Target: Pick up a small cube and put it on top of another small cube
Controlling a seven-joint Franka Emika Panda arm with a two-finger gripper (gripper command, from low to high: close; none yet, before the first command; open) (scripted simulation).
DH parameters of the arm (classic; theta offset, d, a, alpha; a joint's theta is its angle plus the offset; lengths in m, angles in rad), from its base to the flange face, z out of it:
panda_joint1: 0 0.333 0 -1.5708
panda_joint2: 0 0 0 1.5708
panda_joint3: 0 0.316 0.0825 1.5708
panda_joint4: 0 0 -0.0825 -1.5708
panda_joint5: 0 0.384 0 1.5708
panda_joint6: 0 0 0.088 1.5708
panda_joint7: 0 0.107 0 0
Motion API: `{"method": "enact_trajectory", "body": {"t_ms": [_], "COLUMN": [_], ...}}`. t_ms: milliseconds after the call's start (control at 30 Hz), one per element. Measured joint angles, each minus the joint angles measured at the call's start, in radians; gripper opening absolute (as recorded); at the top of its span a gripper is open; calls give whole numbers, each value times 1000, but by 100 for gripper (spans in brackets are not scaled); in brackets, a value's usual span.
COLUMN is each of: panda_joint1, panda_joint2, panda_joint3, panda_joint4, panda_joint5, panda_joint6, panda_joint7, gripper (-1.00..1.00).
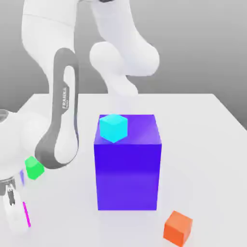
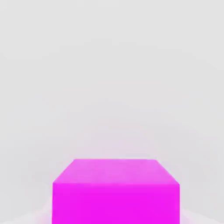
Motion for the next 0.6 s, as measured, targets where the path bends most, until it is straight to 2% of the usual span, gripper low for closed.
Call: {"method": "enact_trajectory", "body": {"t_ms": [133,600], "panda_joint1": [2,-179], "panda_joint2": [-122,-402], "panda_joint3": [-27,-95], "panda_joint4": [-42,-304], "panda_joint5": [-41,-128], "panda_joint6": [-78,-91], "panda_joint7": [-17,-566], "gripper": [-100,-100]}}
